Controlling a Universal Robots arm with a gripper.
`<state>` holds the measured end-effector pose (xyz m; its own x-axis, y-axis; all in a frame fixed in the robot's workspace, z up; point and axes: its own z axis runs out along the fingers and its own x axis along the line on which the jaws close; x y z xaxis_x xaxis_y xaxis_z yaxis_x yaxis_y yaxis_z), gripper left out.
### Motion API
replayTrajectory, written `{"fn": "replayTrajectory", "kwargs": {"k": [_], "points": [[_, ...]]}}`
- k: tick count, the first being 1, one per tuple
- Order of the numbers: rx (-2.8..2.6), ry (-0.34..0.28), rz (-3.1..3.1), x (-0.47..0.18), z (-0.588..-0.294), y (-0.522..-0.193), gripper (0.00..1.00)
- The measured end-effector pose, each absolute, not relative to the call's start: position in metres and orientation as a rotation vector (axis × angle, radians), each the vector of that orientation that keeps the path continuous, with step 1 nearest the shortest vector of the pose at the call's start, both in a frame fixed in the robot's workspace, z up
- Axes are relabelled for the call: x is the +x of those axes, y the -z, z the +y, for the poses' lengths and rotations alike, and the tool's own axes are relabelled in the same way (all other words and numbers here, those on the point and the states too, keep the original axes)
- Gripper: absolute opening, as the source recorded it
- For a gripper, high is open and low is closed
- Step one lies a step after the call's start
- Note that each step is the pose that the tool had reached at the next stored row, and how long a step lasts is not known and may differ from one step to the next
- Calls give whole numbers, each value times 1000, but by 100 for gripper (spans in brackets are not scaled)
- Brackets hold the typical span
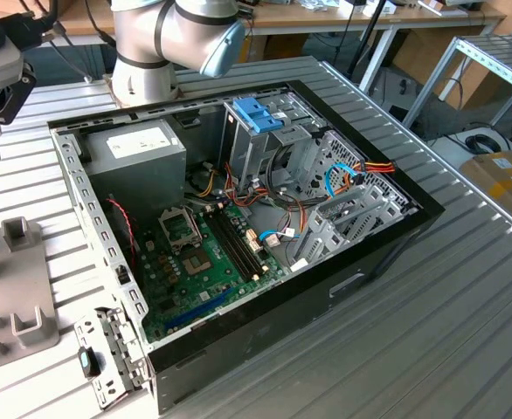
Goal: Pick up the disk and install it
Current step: 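Reach for the disk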
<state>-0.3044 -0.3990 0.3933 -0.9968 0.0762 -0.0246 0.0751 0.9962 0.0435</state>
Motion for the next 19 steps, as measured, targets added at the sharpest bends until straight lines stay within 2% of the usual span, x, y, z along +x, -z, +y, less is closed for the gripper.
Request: {"fn": "replayTrajectory", "kwargs": {"k": [19], "points": [[118, -66, 3113, -310, -399, -393, 10]]}}
